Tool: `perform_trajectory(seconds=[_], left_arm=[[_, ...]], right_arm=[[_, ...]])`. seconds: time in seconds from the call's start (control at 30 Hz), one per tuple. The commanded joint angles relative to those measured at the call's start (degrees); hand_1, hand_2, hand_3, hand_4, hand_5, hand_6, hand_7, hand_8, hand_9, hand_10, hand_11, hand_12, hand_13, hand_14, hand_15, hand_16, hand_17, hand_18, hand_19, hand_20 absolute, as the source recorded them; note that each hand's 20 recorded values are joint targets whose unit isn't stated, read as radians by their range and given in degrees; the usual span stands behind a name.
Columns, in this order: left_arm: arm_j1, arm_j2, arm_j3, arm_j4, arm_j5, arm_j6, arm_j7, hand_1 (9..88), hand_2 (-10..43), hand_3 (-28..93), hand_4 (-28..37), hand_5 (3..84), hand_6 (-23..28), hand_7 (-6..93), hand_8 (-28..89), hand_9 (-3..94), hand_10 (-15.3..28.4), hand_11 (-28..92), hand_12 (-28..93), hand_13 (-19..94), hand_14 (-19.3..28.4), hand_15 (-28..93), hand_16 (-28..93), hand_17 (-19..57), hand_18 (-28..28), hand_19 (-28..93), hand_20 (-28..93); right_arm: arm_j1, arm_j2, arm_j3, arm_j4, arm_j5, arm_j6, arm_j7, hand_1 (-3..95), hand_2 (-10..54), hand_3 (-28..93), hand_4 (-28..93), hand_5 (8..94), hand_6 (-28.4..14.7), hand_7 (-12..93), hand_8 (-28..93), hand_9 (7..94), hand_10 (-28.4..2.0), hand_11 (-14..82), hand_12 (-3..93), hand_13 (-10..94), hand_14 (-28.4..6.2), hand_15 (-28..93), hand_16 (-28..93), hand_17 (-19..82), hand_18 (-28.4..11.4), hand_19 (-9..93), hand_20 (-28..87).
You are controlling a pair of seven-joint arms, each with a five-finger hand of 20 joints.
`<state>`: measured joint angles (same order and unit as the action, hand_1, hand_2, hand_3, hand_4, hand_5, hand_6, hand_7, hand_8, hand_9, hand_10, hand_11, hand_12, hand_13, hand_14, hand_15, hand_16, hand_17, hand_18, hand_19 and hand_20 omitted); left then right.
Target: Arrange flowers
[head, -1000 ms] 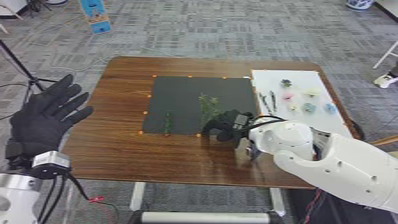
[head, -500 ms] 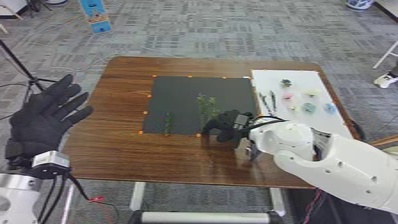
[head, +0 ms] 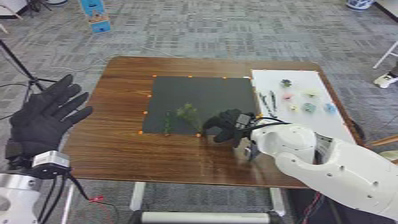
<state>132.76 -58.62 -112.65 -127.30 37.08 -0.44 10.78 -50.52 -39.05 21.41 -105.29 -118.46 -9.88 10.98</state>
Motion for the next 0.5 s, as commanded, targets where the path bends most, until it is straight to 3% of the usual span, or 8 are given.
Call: perform_trajectory(seconds=[0.03, 0.27, 0.4, 0.5], left_arm=[[0.2, -0.44, -0.20, -0.40, 0.07, 0.40, -0.24, 20.7, -8.5, 70, -28.3, 28.8, 2.5, 16.7, -9, 25.6, 11.1, 16, 15, 22, 14.1, 16, 3, -7.9, 26.2, 44, 1], [-0.2, -0.46, 0.11, -0.22, 0.12, 0.48, -0.29, 20.6, -8.6, 70, -28.3, 28.9, 2.5, 16.6, -9, 25.6, 11.1, 16, 15, 22, 14.1, 16, 3, -7.9, 26.3, 44, 1], [0.2, -0.57, -0.24, -0.51, 0.19, 0.58, -0.08, 20.5, -8.7, 70, -28.3, 28.9, 2.5, 16.7, -9, 25.6, 11.1, 16, 15, 22, 14.1, 16, 3, -8.0, 26.2, 44, 1], [0.6, -0.78, -0.51, -0.67, 0.20, 0.76, 0.17, 20.7, -8.6, 70, -28.3, 28.9, 2.5, 16.6, -9, 25.5, 11.1, 16, 15, 22, 14.1, 16, 3, -8.0, 26.2, 44, 1]], right_arm=[[-0.4, -0.5, 1.1, -0.3, 0.0, 5.0, 0.6, 21.2, 5.5, 82, -19, 38.2, 0.3, 13, -12, 79.0, -12.3, 59.8, 33.3, 76, -8.9, 85, 40, 43, -24.8, 93, 67], [-4.8, 0.2, 6.3, -1.9, 0.7, 7.6, 2.9, 20.0, 4.7, 81, -20, 38.2, -0.6, 13, -11, 79.2, -12.1, 59.8, 33.1, 77, -8.8, 85, 40, 43, -24.6, 93, 67], [-9.5, 2.3, 11.1, -2.5, 1.6, 17.2, 9.3, 18.8, 2.7, 78, -21, 39.3, -2.5, 12, -10, 77.8, -12.6, 56.4, 32.5, 75, -9.0, 84, 41, 42, -24.6, 93, 67], [-11.1, 3.1, 14.1, -0.5, -1.4, 23.7, 17.3, 17.9, -3.0, 75, -27, 42.9, -3.7, 12, -9, 75.7, -12.9, 48.9, 31.2, 74, -9.2, 84, 40, 40, -24.2, 93, 65]])
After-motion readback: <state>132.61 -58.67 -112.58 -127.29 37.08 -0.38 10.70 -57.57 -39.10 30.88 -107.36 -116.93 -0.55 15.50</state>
